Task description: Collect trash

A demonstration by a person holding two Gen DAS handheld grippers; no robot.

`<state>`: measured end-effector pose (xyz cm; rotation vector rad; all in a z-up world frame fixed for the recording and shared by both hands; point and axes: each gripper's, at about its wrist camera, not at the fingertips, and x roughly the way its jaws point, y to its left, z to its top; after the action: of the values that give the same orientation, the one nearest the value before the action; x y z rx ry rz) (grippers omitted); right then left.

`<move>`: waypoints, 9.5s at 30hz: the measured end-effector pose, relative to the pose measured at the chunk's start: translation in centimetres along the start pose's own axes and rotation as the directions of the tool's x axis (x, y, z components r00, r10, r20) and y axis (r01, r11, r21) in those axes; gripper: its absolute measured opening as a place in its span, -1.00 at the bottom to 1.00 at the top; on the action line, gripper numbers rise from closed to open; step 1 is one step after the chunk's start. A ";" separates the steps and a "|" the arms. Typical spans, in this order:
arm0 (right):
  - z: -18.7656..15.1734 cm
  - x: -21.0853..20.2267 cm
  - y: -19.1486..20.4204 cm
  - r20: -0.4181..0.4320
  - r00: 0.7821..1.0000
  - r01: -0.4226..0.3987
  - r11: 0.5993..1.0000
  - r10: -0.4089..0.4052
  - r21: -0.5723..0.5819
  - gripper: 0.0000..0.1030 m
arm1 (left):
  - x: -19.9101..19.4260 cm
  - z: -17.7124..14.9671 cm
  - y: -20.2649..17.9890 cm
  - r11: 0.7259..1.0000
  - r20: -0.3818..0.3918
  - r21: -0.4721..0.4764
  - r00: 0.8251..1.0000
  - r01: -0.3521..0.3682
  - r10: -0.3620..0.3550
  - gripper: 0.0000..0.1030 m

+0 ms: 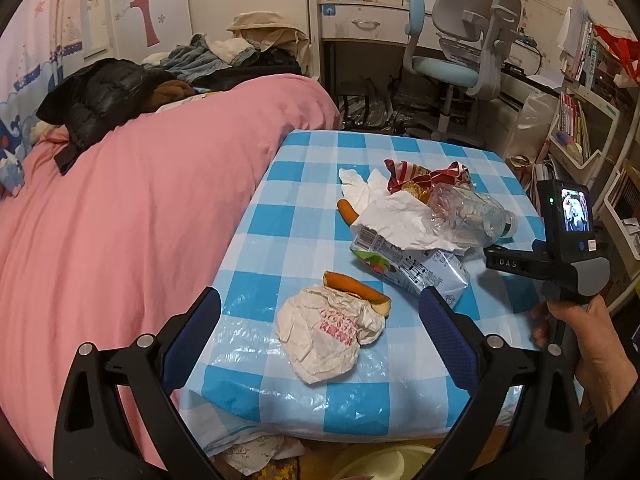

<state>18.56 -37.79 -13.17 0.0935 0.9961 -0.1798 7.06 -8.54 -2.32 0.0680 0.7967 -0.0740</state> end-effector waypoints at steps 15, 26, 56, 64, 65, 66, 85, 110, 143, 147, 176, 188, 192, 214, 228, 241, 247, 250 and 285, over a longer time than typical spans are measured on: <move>-2.2 -8.3 -2.0 0.108 0.994 0.031 1.000 -0.031 0.000 0.86 | -1.4 -0.5 1.6 0.997 0.029 -0.067 0.999 0.024 -0.022 0.85; -5.9 -18.4 -1.7 0.421 0.892 -0.195 0.980 0.165 0.030 0.86 | -3.1 -2.0 2.2 0.998 0.129 -0.065 0.992 0.010 -0.001 0.85; -5.5 -18.9 4.8 0.419 0.865 -0.256 0.961 0.278 -0.109 0.86 | -2.0 -1.4 3.7 0.993 0.076 -0.116 0.997 0.000 0.009 0.85; -5.5 -18.9 4.9 0.419 0.866 -0.246 0.962 0.273 -0.117 0.86 | -2.1 -1.5 4.0 0.993 0.076 -0.119 0.997 0.005 0.004 0.85; -5.5 -18.9 4.9 0.419 0.866 -0.244 0.962 0.271 -0.118 0.86 | -2.1 -1.5 4.0 0.993 0.076 -0.119 0.997 0.005 0.004 0.85; -5.5 -18.9 5.0 0.419 0.867 -0.243 0.963 0.270 -0.119 0.86 | -2.1 -1.5 4.0 0.993 0.077 -0.118 0.997 0.005 0.004 0.85; -5.7 -18.8 5.6 0.427 0.874 -0.185 0.971 0.232 -0.151 0.86 | -2.5 -1.4 3.7 0.993 0.080 -0.117 0.997 0.008 0.001 0.85; -5.8 -18.3 5.1 0.424 0.875 -0.193 0.971 0.235 -0.141 0.86 | -2.6 -1.5 1.9 0.999 0.082 -0.043 0.997 0.001 0.003 0.85; -5.2 -14.2 3.7 0.246 0.920 -0.287 0.952 0.306 -0.110 0.86 | 2.6 -2.8 5.8 0.993 -0.132 -0.112 0.990 0.043 -0.058 0.85; -5.3 -13.3 4.1 0.190 0.921 -0.326 0.941 0.339 -0.094 0.86 | 4.2 -3.5 3.5 0.999 -0.174 -0.031 0.984 0.039 -0.044 0.85; -3.0 -6.9 10.2 -0.017 0.887 -0.458 0.874 0.462 -0.162 0.56 | 7.5 -2.1 1.5 0.997 -0.233 0.064 0.972 0.039 -0.023 -0.86; -2.9 -6.0 10.7 -0.085 0.837 -0.548 0.827 0.541 -0.130 -0.06 | 6.4 -0.6 4.6 0.997 -0.203 -0.050 0.977 0.052 -0.062 -0.91; -2.0 -7.4 7.6 -0.017 0.733 -0.679 0.733 0.680 0.038 -0.20 | 6.0 -0.5 4.8 0.996 -0.188 -0.065 0.980 0.055 -0.067 -0.91; -8.4 -9.4 11.0 -0.155 0.930 -0.368 0.855 0.334 -0.365 -0.23 | 2.7 -2.8 5.8 0.992 -0.158 -0.092 0.983 0.081 -0.095 -0.91; -11.0 -15.4 6.9 -0.114 0.781 -0.625 0.767 0.614 -0.146 -0.25 | 0.7 -2.7 6.6 0.986 -0.090 -0.099 0.986 0.132 -0.141 -0.91; -25.0 -13.9 15.3 -0.495 0.800 -0.582 0.637 0.338 -0.505 -0.24 | -2.0 -6.0 5.8 0.980 -0.091 -0.071 0.977 0.186 -0.192 -0.91; -26.3 -11.2 17.2 -0.551 0.787 -0.583 0.625 0.276 -0.519 -0.23 | -3.8 -8.4 5.0 0.983 -0.097 -0.025 0.978 0.181 -0.182 -0.91; -25.6 -10.9 17.1 -0.532 0.796 -0.571 0.649 0.289 -0.502 -0.02 | -4.2 -9.1 4.4 0.984 -0.106 0.001 0.978 0.179 -0.178 -0.91; -16.2 -18.0 3.3 0.143 0.844 -0.521 0.854 0.518 -0.018 0.39 | -5.1 -17.8 -4.6 0.859 -0.354 0.403 0.919 0.317 -0.173 -0.02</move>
<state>-3.71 -30.07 -6.83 0.3635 0.7922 0.3007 -9.58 -11.31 -11.26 0.4316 1.0865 -0.5093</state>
